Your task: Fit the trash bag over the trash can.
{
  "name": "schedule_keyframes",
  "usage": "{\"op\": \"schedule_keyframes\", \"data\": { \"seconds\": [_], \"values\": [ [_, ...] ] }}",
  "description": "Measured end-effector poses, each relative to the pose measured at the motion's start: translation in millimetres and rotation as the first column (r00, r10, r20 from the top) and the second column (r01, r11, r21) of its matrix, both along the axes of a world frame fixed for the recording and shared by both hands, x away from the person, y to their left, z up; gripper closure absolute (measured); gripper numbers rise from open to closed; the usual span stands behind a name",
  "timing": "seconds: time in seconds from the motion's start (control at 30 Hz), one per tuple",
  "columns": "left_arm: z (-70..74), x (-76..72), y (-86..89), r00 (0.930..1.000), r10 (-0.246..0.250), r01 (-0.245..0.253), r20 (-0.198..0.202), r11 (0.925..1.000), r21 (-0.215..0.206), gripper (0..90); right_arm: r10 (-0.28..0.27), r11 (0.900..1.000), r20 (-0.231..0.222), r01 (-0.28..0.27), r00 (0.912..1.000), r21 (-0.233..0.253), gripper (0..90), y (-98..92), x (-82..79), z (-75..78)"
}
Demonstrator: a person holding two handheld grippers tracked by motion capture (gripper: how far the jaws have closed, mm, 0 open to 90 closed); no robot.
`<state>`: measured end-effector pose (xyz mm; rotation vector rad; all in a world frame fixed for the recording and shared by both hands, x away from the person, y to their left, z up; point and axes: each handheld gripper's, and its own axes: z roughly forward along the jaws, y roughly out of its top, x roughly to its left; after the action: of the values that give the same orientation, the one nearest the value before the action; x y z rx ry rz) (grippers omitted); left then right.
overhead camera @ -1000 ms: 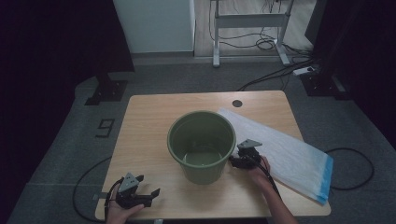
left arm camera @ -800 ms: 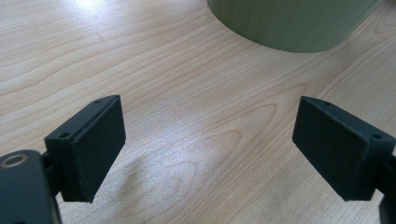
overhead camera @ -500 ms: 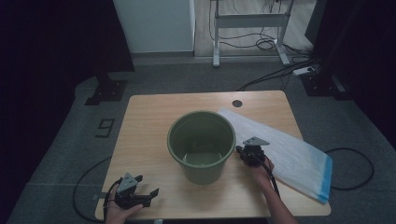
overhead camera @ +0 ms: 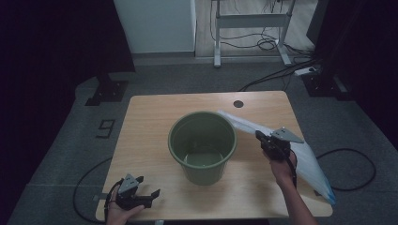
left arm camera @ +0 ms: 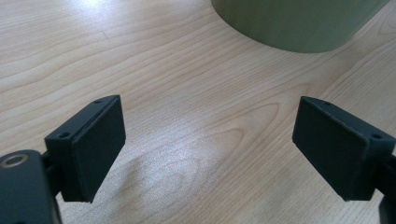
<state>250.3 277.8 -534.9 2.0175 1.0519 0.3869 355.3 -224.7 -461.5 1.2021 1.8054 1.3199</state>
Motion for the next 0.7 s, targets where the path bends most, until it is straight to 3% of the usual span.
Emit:
{"op": "schedule_keyframes", "data": {
  "seconds": [0.47,0.7],
  "values": [
    [-1.9,0.6,-1.7,1.0,0.0,0.0,-0.004,1.0,-0.003,9.6,-0.026,0.998,0.119,0.019,0.9926,0.061,89.2,-13.6,-11.1,56.2],
    [-2.6,0.7,-0.5,1.0,0.003,-0.003,-0.008,1.0,-0.006,9.6,-0.055,0.996,0.139,0.044,0.9888,0.084,89.2,-19.7,-9.5,68.5]
  ]
}}
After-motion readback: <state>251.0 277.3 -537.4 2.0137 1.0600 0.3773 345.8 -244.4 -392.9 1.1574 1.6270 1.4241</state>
